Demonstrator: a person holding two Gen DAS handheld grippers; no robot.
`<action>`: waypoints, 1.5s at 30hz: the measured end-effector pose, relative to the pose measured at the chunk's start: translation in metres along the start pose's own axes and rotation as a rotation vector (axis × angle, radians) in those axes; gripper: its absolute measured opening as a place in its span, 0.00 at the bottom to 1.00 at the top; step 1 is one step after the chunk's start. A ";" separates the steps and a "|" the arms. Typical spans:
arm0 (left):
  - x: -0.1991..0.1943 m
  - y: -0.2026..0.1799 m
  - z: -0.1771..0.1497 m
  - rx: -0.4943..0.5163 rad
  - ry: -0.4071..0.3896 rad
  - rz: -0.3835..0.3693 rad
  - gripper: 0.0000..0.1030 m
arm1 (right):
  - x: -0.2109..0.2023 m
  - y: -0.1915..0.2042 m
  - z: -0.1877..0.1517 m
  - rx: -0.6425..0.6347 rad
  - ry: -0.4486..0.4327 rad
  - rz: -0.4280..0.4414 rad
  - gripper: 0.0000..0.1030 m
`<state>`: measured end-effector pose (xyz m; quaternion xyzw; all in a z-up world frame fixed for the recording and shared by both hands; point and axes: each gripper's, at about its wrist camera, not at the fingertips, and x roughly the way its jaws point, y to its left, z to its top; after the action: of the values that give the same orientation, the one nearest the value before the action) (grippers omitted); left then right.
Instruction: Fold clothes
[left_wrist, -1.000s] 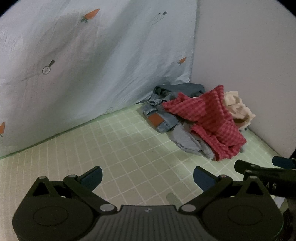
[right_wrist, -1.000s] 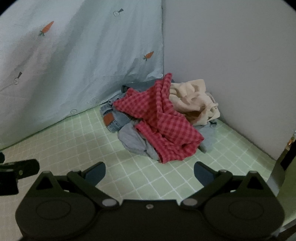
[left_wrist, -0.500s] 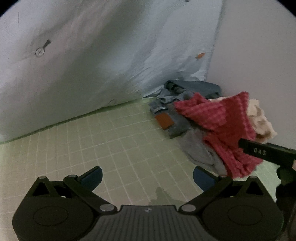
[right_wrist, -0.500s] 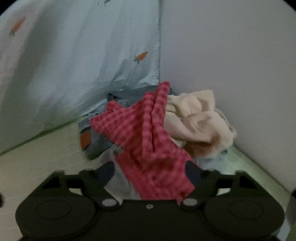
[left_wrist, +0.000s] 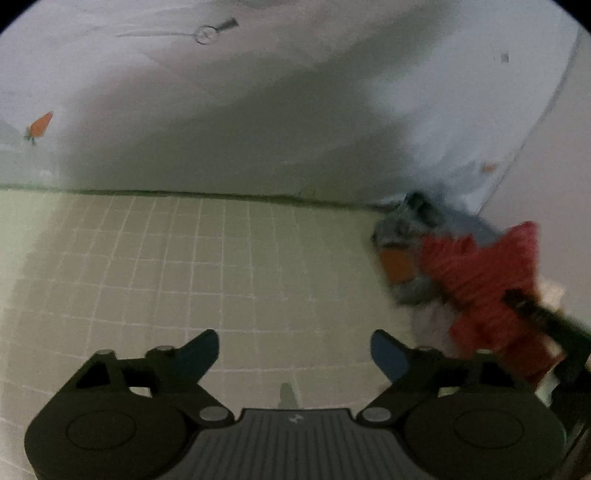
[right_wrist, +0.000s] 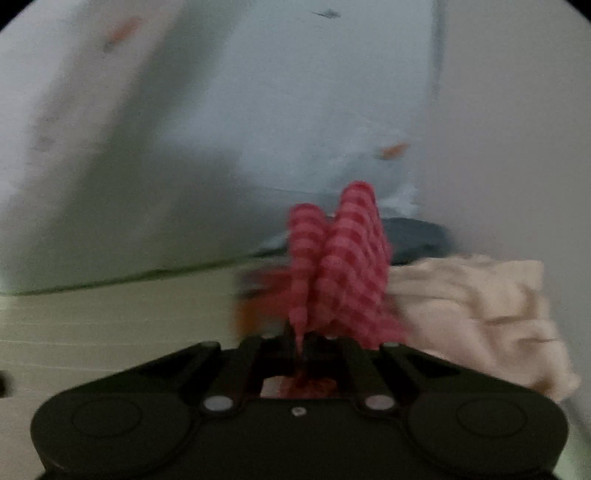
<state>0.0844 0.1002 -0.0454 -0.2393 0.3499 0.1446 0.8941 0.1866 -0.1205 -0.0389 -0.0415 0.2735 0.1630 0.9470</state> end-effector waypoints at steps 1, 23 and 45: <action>-0.006 0.002 0.001 -0.025 -0.014 -0.027 0.78 | -0.006 0.011 0.000 0.002 -0.001 0.056 0.03; -0.087 0.146 -0.066 -0.469 0.028 -0.120 0.55 | -0.040 0.191 -0.072 0.122 0.433 0.552 0.39; -0.025 0.186 -0.065 -0.581 0.112 -0.100 0.00 | -0.003 0.230 -0.078 -0.277 0.393 0.469 0.01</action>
<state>-0.0489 0.2200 -0.1302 -0.5095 0.3302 0.1809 0.7737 0.0682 0.0823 -0.1008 -0.1362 0.4281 0.4012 0.7982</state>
